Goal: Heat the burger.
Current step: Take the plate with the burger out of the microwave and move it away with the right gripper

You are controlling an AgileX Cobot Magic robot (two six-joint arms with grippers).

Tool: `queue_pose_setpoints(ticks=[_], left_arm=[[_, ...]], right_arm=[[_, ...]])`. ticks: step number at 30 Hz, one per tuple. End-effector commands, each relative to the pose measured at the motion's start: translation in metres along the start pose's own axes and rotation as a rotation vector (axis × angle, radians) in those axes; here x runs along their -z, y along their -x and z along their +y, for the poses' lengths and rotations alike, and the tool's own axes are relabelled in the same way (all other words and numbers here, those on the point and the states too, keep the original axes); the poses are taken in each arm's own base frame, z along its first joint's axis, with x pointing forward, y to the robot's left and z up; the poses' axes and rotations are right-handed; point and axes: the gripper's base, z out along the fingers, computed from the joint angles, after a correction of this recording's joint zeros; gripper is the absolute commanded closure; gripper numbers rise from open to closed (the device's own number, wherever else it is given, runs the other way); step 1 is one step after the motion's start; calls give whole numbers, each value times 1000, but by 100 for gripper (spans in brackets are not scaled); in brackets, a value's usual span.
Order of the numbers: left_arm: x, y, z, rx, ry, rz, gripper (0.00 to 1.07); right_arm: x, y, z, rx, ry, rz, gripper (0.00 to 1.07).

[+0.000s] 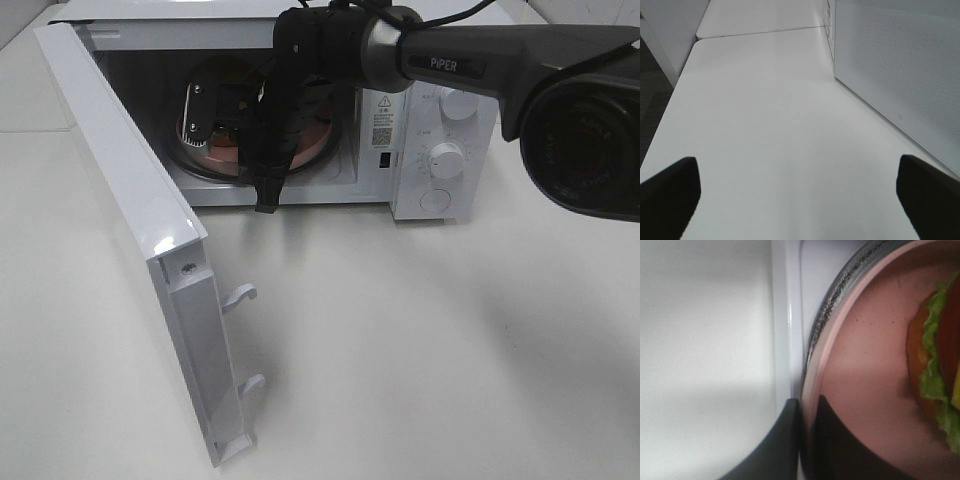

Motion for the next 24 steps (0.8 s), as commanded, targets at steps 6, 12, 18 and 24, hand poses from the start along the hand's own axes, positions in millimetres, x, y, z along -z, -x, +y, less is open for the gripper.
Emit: queue_pose_setpoints(ticks=[6, 12, 18, 24], left_arm=[[2, -2, -1, 2, 2, -21, 6], [2, -2, -1, 1, 2, -21, 6], [2, -2, -1, 2, 2, -21, 6], [2, -2, -1, 2, 2, -21, 6]], right_arm=[[4, -6, 7, -71, 65, 42, 107], [19, -8, 12, -69, 37, 26, 107], [40, -10, 16, -47, -43, -14, 107], [53, -12, 20, -19, -88, -37, 107]])
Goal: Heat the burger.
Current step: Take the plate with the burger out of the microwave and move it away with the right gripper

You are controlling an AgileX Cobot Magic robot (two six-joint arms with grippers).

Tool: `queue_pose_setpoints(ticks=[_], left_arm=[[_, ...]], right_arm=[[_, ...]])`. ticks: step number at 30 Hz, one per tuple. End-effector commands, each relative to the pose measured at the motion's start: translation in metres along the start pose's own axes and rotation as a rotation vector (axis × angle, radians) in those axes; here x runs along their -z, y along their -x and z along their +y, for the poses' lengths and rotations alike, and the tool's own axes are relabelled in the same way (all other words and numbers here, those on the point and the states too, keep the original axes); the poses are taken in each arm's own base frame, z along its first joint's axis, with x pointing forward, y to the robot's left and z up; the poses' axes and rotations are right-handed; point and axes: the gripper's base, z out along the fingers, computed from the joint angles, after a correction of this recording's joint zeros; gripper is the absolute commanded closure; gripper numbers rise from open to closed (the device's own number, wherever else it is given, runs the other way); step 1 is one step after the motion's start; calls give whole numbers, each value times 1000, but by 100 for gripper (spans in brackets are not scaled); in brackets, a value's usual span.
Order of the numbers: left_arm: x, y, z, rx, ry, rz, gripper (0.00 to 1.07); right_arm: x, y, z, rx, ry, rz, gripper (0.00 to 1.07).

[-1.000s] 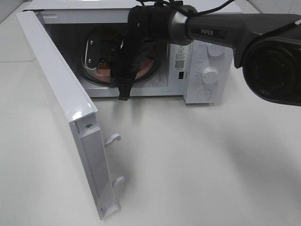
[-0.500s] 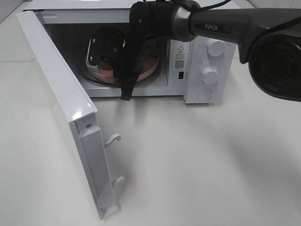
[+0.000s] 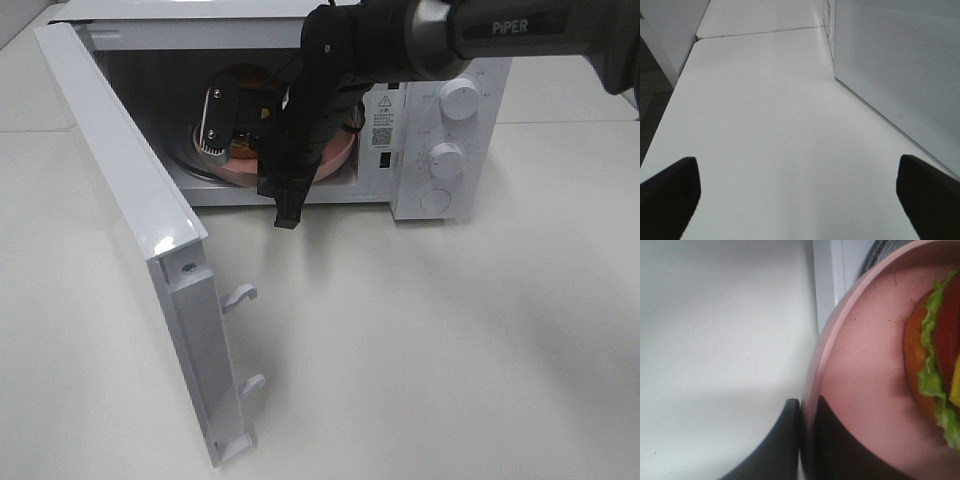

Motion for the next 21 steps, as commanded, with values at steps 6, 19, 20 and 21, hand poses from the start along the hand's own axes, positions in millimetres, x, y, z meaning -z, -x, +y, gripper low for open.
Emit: queue_pose_setpoints(ticks=[6, 19, 20, 21], left_arm=[[2, -2, -1, 1, 2, -21, 6], [2, -2, -1, 2, 2, -21, 6], [2, -2, -1, 2, 2, -21, 6], [2, -2, -1, 2, 2, -21, 6]], right_arm=[[23, 0, -1, 45, -101, -55, 107], [41, 4, 12, 89, -166, -104, 107], [41, 4, 12, 89, -166, -104, 107], [43, 5, 14, 93, -172, -109, 107]])
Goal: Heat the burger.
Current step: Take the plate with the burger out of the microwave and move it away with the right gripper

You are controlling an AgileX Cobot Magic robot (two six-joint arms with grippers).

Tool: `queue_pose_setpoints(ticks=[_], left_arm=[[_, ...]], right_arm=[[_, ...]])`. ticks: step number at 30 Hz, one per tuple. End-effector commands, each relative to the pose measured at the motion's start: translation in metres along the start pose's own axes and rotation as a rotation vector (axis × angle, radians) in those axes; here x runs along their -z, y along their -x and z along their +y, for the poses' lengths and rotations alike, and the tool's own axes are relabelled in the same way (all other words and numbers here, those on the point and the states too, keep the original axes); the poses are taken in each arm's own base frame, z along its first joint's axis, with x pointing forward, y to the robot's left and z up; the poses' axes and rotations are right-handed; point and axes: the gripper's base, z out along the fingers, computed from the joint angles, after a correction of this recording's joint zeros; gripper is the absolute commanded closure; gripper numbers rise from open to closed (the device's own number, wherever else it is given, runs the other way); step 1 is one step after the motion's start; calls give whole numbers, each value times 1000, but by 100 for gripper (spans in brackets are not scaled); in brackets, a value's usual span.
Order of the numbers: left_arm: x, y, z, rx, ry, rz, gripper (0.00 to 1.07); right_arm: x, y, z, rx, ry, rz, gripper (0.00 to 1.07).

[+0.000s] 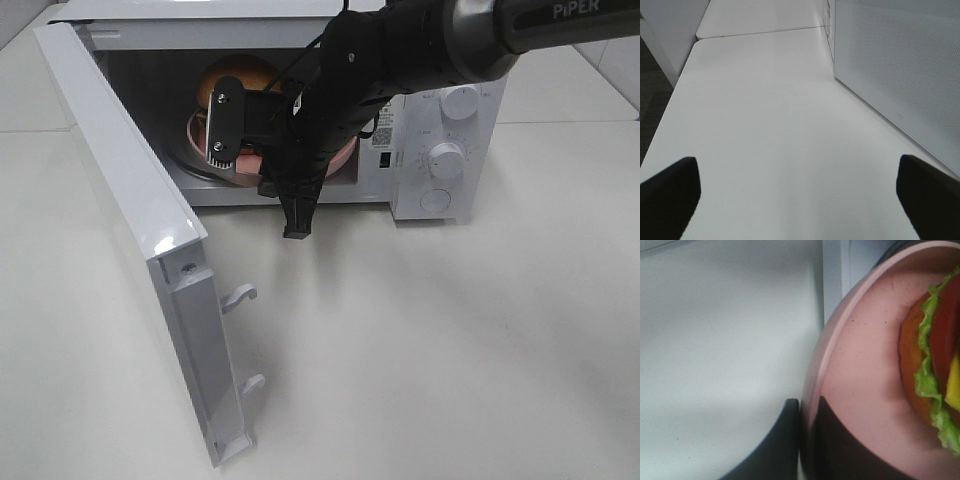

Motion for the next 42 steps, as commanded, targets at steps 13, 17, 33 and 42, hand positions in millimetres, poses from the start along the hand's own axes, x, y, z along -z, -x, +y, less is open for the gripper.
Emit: queue_pose_setpoints(ticks=[13, 17, 33, 42], left_arm=[[2, -2, -1, 1, 2, -21, 6], [2, -2, -1, 2, 2, -21, 6], [2, -2, -1, 2, 2, -21, 6], [2, -2, -1, 1, 2, -21, 6]], right_arm=[[42, 4, 3, 73, -130, -66, 107], [48, 3, 8, 76, -140, -74, 107], [82, -13, 38, 101, -148, -76, 107], [103, -7, 54, 130, -153, -105, 107]])
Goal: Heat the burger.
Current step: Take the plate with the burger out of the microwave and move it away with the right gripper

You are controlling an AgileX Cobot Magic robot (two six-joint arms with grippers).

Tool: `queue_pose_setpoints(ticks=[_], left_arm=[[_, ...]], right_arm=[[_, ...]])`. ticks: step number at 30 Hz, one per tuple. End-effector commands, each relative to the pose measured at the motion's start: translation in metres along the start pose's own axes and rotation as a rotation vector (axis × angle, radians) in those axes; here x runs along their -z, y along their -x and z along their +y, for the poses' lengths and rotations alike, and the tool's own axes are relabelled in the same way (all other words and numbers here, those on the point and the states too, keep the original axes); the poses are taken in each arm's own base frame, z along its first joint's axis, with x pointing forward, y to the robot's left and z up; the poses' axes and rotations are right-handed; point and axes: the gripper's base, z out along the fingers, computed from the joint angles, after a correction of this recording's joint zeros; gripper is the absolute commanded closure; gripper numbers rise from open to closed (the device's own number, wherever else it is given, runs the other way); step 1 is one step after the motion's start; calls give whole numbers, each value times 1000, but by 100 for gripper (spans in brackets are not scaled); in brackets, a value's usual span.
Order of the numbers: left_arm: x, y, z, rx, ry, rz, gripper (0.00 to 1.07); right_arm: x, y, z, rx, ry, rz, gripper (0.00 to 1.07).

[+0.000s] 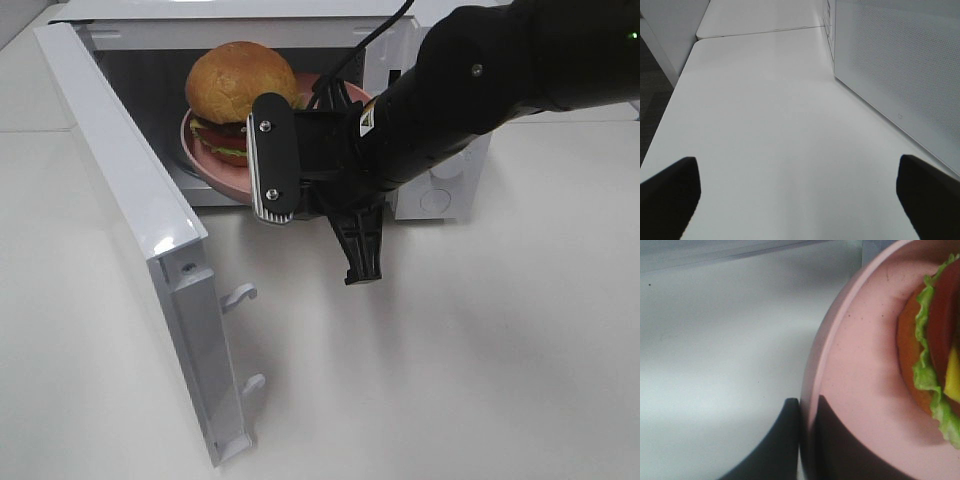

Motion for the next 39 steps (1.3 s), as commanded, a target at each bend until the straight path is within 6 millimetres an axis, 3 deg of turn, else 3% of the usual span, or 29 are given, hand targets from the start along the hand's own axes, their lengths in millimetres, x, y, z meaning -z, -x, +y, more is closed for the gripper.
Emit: queue_pose_setpoints(ticks=[1, 14, 26, 39], left_arm=[[2, -2, -1, 2, 2, -21, 6], [2, -2, -1, 2, 2, -21, 6], [2, -2, -1, 2, 2, -21, 6], [2, -2, -1, 2, 2, -21, 6]], right_arm=[[20, 10, -9, -3, -114, -62, 107], [42, 33, 3, 53, -88, -104, 107], [52, 29, 8, 38, -53, -71, 107], [80, 15, 28, 29, -69, -70, 107]])
